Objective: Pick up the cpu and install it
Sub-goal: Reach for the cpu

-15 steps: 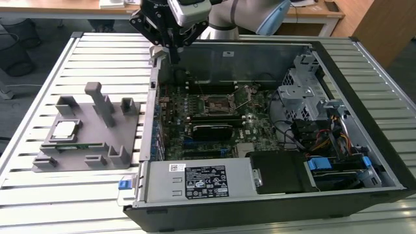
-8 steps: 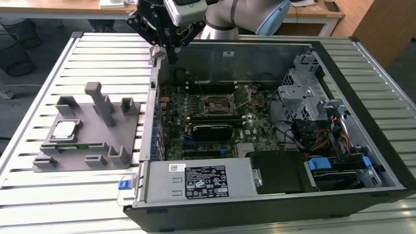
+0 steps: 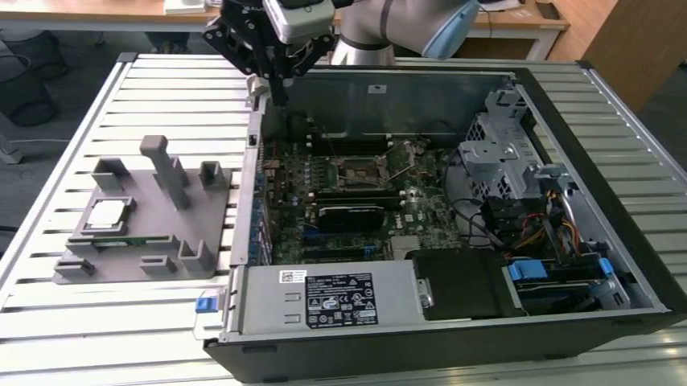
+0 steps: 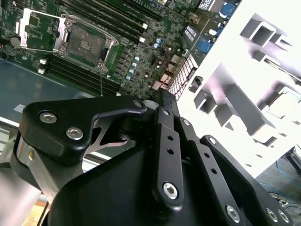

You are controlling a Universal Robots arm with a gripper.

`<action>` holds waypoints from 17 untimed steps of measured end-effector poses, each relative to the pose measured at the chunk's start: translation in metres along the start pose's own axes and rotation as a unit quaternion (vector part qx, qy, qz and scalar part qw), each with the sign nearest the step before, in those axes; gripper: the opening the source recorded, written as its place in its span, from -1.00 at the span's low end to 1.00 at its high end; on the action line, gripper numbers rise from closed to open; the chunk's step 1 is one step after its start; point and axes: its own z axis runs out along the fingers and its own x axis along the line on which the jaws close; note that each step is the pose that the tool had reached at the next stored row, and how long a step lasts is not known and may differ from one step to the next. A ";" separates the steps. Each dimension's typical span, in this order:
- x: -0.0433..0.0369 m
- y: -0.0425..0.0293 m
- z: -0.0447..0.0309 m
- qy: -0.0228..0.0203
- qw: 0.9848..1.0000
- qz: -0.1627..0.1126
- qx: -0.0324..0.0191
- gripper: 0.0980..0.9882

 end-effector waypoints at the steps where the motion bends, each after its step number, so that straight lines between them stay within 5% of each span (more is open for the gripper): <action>1: 0.0007 0.0000 0.0000 0.000 1.000 0.000 0.000 -0.98; 17: 0.0117 -0.0009 0.0001 0.000 1.000 0.000 0.000 -0.98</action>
